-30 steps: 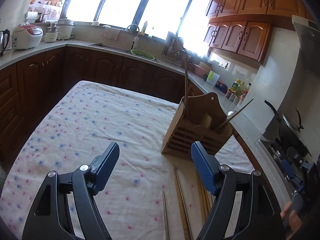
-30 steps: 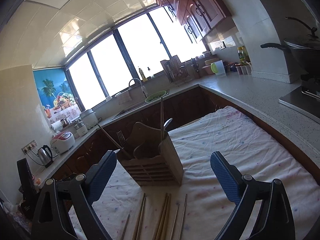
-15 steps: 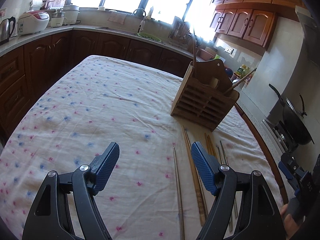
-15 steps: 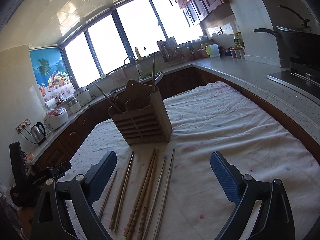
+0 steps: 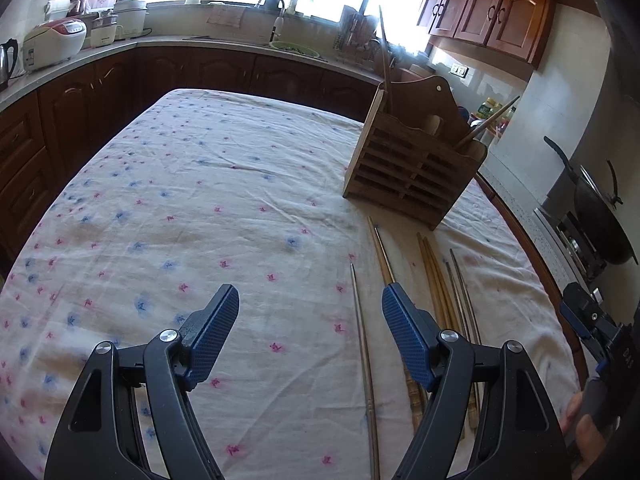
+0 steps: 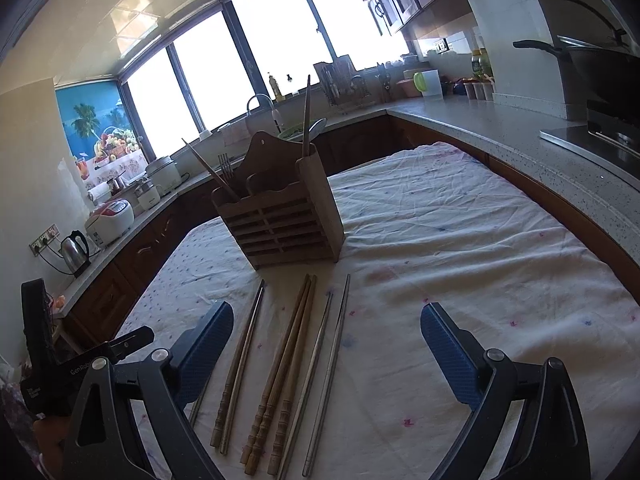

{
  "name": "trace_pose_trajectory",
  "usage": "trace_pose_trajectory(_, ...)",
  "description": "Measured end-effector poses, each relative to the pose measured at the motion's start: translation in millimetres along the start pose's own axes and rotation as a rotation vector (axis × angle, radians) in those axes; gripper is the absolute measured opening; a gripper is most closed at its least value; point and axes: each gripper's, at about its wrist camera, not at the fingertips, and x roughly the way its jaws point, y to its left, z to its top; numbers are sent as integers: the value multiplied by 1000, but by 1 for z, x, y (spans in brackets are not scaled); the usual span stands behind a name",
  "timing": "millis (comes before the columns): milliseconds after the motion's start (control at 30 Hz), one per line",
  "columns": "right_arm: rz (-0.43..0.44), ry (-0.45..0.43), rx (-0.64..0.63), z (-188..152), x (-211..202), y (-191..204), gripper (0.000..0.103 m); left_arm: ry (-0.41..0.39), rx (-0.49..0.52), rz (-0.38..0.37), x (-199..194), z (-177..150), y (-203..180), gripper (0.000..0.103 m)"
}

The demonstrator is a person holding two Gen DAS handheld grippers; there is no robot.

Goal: Organize utensils
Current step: 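Move both open grippers back over the remaining chopsticks, then close the right gripper on a metal chopstick while the left gripper grasps another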

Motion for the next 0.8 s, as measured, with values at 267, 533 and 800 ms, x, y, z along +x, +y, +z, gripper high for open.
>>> trace_pose_trajectory(267,10,60,-26,2,22,6,84,55,38,-6,17,2,-11,73)
trace_pose_trajectory(533,31,199,-23,4,66,8,35,163,90,-39,45,4,-26,40)
trace_pose_trajectory(800,17,306,-45,4,106,10,21,225,115,-61,72,8,-35,30)
